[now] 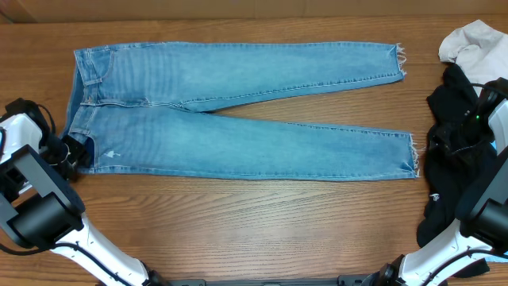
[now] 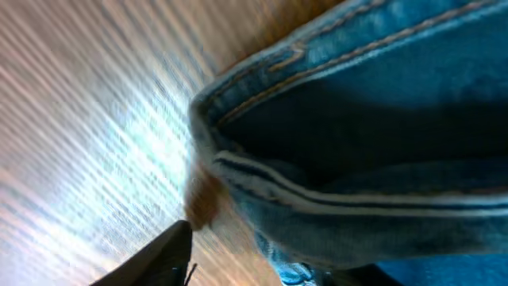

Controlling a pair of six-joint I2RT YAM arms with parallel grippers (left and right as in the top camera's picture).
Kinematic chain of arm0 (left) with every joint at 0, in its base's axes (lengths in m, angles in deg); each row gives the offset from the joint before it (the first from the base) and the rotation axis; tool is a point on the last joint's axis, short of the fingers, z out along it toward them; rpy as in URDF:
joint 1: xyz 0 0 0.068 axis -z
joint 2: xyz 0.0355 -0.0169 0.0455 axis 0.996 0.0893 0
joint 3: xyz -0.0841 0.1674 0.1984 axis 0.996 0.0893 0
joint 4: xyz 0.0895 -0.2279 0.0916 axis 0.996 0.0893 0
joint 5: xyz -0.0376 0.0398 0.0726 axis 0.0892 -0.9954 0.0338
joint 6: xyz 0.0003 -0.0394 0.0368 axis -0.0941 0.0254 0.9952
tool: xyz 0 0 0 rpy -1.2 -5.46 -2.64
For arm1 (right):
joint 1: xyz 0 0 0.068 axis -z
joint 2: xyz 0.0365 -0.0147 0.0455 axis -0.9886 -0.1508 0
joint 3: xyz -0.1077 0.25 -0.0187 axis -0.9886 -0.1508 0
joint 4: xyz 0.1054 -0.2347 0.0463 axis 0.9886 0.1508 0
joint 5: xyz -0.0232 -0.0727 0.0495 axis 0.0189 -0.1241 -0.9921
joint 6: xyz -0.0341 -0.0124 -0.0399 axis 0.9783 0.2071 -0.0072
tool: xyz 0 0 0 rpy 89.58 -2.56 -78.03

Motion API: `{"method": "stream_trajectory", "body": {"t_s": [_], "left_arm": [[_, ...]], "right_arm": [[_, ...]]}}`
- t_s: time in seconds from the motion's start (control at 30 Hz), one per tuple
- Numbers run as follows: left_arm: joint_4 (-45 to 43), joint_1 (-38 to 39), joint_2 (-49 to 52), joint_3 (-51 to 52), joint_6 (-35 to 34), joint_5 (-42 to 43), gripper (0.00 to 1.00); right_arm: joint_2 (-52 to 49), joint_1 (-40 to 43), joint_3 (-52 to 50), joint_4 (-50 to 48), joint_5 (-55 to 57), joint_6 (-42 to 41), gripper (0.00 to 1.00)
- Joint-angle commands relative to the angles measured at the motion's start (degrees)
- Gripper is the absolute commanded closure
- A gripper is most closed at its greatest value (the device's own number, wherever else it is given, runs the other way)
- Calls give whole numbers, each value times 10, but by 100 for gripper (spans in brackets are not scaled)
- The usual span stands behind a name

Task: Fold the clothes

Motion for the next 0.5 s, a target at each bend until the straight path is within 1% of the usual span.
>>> {"method": "stream_trajectory", "body": {"t_s": [0.0,0.07,0.17,0.23,0.27,0.37,0.47], "left_arm": [[-40,1,38,17,-21,-6,46],[-50,1,38,17,-21,-6,47],[-64,2,38,17,-21,-6,53],[-73,2,38,17,-21,-6,67],[-77,2,38,18,-21,-6,71],[-88,2,38,18,-21,-6,73],[-94,2,38,19,-21,-5,84]], "right_arm": [[9,-4,16,-3,-1,-2,56],[9,-4,16,-3,-1,-2,56],[9,-4,16,-3,-1,-2,56],[9,-4,16,-3,-1,-2,56],[9,-4,16,-3,-1,-2,56],[9,-4,16,-3,-1,-2,56],[9,-4,16,-2,-1,-2,56]]}}
